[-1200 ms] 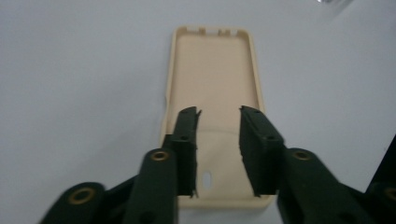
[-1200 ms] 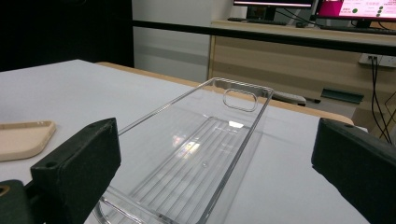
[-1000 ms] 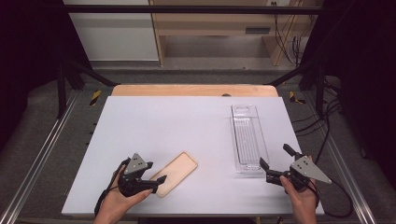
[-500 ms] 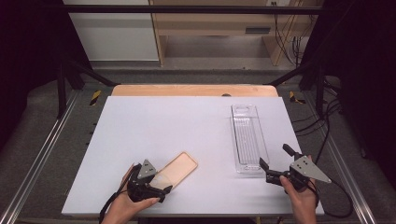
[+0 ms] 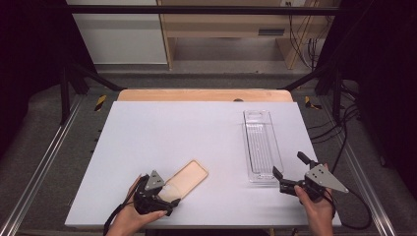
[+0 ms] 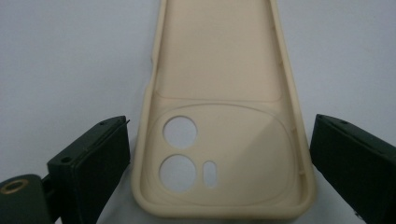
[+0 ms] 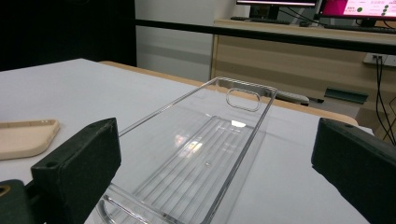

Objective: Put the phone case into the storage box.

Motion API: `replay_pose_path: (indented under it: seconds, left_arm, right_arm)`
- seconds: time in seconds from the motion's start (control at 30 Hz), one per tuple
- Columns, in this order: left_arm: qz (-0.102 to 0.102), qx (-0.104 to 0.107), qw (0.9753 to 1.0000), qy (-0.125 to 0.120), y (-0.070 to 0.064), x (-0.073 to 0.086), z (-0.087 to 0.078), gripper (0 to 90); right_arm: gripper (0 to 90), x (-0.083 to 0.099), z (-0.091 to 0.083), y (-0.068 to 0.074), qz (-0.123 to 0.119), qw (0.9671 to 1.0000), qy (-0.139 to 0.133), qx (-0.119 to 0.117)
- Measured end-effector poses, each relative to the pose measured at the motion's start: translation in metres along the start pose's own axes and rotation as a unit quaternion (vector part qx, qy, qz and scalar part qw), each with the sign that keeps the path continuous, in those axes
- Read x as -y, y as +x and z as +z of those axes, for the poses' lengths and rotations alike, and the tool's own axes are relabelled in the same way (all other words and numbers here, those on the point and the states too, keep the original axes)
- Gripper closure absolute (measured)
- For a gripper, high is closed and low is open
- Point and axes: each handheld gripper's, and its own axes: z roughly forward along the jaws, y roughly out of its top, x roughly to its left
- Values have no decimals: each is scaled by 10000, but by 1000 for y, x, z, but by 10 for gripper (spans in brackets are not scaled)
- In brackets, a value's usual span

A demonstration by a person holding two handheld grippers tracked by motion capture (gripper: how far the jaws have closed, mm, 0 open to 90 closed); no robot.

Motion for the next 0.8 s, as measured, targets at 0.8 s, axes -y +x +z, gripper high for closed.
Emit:
replay_pose_path:
  seconds: [0.8]
  left_arm:
    - [489, -65, 9988, -24, -2, 3, -3, 116]
  right_arm:
    - [17, -3, -4, 1, 45, 9999, -91, 23]
